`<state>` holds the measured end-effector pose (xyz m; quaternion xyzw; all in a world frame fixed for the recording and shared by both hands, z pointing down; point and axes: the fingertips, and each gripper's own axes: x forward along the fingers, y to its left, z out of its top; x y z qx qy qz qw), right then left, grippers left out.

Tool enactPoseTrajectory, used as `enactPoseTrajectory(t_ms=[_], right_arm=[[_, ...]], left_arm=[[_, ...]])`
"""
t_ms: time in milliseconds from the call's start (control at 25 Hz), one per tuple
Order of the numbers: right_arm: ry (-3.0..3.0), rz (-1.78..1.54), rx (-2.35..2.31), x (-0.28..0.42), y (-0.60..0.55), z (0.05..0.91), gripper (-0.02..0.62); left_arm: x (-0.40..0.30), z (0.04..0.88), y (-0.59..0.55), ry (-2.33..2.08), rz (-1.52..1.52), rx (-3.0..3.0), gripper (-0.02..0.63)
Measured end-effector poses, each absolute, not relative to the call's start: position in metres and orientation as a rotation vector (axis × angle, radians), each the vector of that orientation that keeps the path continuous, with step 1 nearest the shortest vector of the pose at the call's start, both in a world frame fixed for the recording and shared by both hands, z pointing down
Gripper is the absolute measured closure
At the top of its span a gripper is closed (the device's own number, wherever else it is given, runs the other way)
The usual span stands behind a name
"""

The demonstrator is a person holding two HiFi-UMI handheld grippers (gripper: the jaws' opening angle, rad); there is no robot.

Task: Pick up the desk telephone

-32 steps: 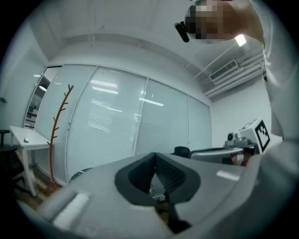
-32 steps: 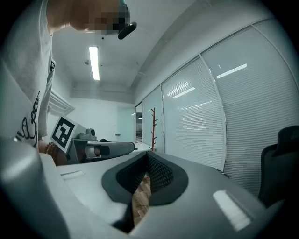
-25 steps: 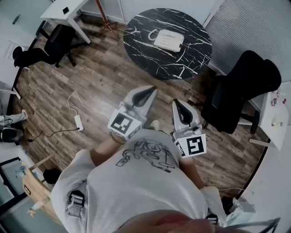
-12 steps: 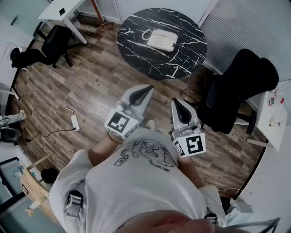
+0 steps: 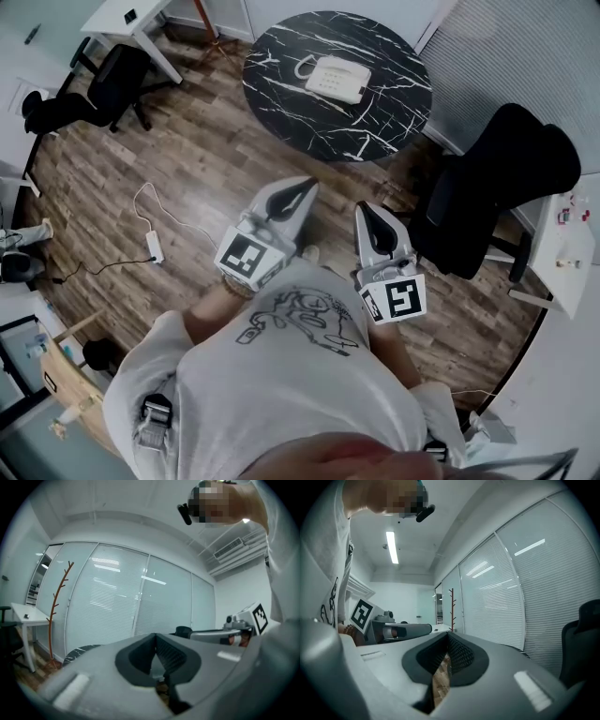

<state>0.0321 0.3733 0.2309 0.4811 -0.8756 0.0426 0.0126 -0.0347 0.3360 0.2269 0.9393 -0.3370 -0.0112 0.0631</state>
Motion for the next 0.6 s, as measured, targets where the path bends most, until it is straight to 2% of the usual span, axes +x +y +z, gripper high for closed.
enactPoseTrajectory(t_ms=[600], right_arm=[[-2.679, 0.145, 1.493, 0.031, 0.257, 0.248, 0.588]], left_arm=[[-0.030, 0.251, 0.217, -0.968, -0.040, 2.812, 0.606]])
